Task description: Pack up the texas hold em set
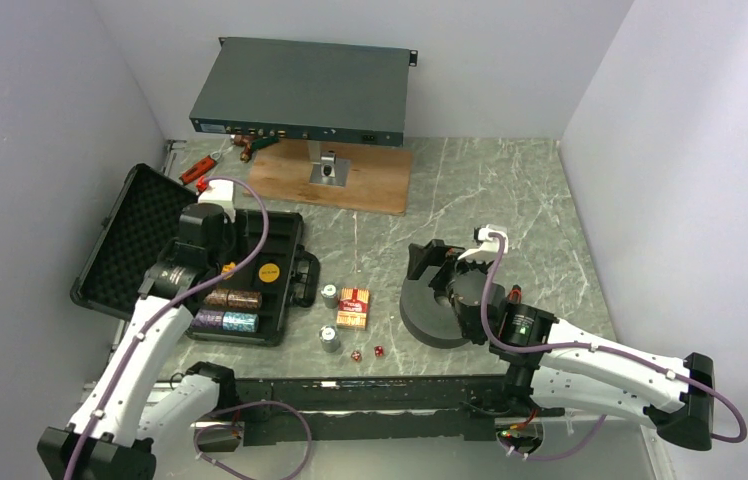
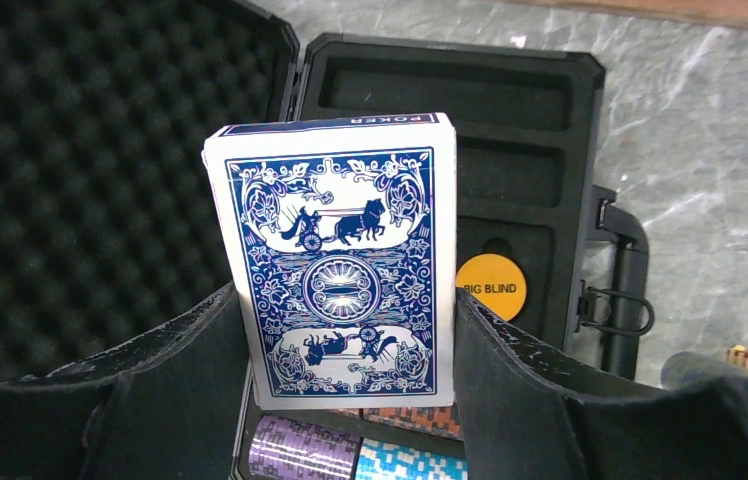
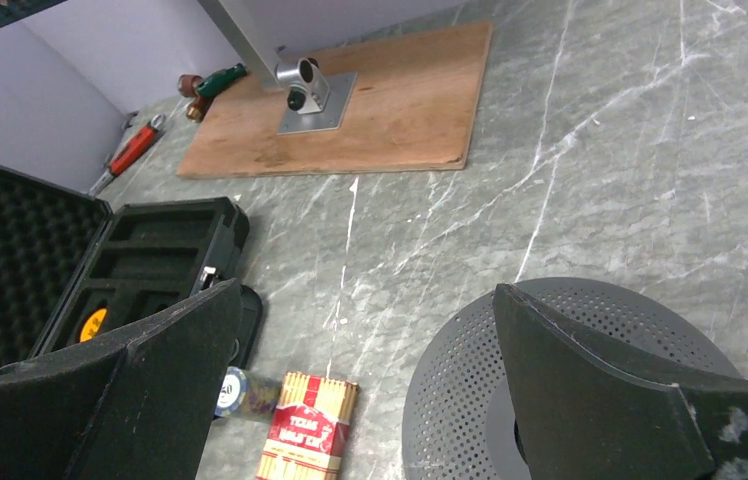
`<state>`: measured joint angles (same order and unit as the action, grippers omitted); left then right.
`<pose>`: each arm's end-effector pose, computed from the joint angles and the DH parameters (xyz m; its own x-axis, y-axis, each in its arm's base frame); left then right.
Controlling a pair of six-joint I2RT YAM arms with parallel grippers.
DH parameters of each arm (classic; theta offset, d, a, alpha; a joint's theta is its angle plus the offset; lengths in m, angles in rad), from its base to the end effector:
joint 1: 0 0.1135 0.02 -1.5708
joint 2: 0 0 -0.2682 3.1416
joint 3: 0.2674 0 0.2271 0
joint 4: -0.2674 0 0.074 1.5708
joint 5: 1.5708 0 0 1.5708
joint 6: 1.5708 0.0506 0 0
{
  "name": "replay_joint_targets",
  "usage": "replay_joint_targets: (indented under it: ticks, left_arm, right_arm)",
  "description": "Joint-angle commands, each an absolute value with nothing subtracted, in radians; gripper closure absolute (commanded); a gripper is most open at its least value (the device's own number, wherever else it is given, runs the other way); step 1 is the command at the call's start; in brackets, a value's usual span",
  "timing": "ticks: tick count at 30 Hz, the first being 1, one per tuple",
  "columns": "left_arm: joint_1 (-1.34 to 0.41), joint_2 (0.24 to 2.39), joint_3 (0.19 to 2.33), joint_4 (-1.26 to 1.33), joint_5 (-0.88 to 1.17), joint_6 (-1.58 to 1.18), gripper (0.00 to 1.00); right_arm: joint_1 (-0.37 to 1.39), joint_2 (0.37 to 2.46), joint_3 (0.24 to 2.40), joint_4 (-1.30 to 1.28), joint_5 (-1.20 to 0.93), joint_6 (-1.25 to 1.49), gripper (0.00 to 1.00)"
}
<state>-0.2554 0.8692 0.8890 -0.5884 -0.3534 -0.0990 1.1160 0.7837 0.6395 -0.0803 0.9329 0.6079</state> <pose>0.1661 -0.0253 0.3173 -0.5140 0.0384 -0.8570 -0.0964 0.9901 0.1022 0.1055 0.1231 0.3075 -0.1893 0.3871 -0.9024 -0.1009 0.9065 0.4100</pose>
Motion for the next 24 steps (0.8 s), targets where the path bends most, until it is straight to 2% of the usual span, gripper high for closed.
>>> replay_joint_targets:
  ticks: [1,13,24]
  left_arm:
    - [-0.188,0.894,0.877,-0.534,-0.245,-0.024,1.0]
    - [-0.07,0.949,0.827,-0.487,-0.148,0.043,1.0]
    - [0.009,1.029,0.808,-0.483,-0.044,0.097,1.0]
  right_arm:
    - [1.118,0.787,0.634,-0.013,0.929,0.556,0.0]
    - [1.118,0.795,0.604,-0.013,0.925,0.546,0.0]
    - [1.118,0.818,0.604,0.07,0.859,0.396,0.0]
